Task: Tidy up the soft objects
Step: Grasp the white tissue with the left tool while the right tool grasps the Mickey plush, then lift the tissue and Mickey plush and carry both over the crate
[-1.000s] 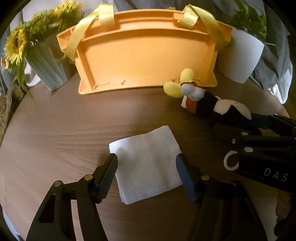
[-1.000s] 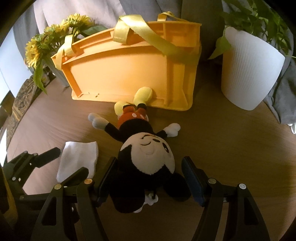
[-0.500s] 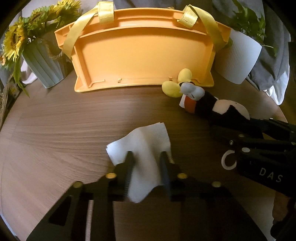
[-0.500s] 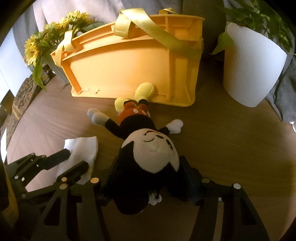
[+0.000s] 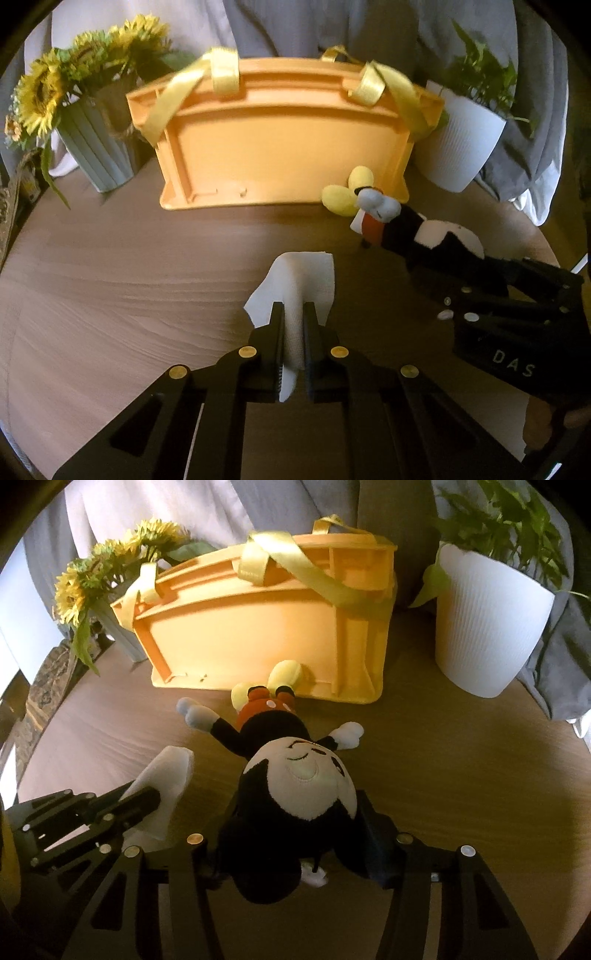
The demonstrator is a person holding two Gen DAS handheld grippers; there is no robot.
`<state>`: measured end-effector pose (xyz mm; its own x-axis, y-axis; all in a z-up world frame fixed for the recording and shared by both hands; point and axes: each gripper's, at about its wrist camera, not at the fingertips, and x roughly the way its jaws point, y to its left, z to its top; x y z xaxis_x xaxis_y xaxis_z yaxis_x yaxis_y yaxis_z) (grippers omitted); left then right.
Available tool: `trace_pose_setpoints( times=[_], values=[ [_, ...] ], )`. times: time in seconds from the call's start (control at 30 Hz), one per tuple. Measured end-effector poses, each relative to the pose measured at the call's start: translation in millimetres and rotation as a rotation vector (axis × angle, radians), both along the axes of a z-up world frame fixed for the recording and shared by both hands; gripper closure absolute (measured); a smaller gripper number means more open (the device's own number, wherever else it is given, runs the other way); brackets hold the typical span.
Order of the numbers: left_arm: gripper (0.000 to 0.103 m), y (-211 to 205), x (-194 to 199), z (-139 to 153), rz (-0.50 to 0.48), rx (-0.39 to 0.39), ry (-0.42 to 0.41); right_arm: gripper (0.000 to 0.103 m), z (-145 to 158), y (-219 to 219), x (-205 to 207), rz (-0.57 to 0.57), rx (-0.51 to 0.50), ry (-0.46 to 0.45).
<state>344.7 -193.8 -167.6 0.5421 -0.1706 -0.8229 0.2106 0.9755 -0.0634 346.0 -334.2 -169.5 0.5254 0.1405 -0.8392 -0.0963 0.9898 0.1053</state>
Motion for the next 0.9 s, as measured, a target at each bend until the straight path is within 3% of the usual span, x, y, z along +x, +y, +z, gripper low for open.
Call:
trace_pose_setpoints(
  times=[0.4,0.9],
  values=[
    [0.092,16,-11,41,0.005,-0.031,-0.108,0.046,30,4,-18,-0.032,0.005,-0.052],
    [0.092,28,-28,95,-0.027,-0.039,-0.283,0.046,85,19,-42,-0.067,-0.008,-0.19]
  ],
)
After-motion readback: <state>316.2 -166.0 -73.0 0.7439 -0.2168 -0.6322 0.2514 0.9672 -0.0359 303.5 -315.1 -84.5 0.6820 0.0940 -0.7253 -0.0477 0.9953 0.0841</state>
